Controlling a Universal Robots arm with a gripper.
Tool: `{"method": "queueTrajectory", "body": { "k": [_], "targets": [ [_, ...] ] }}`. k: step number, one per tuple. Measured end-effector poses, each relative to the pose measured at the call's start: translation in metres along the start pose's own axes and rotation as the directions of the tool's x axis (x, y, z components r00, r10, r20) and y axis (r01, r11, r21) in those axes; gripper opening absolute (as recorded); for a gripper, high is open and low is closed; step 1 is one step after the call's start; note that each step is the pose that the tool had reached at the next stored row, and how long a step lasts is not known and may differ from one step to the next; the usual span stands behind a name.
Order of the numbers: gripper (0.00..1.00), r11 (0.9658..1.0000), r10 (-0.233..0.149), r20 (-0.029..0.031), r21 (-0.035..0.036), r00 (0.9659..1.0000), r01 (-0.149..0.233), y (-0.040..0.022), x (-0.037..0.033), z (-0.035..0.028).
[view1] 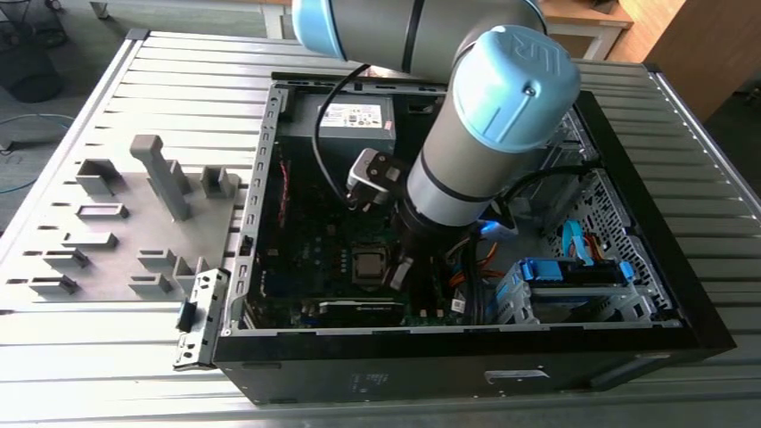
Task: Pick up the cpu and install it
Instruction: 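Install the first cpu locking lever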
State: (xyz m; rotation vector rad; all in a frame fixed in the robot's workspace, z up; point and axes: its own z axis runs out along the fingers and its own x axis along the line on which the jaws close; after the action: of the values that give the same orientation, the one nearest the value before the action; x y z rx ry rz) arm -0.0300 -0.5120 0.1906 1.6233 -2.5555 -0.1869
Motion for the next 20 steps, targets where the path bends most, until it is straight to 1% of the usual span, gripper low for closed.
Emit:
{"method": "queueTrajectory", "body": {
  "k": [2,7,13,20],
  "targets": [
    [0.11,1.0,0.0,0.0004,0.0002,1.0,0.0,0.0001,-0.0001,-0.001],
    [0.11,1.0,0.0,0.0003,0.0002,1.0,0.0,-0.0002,-0.0002,-0.0011],
    [0.11,1.0,0.0,-0.0009,0.0007,1.0,0.0,-0.0042,-0.002,0.0],
    [0.11,1.0,0.0,-0.0007,0.0006,1.0,0.0,-0.0043,-0.0022,0.0002]
  ]
}}
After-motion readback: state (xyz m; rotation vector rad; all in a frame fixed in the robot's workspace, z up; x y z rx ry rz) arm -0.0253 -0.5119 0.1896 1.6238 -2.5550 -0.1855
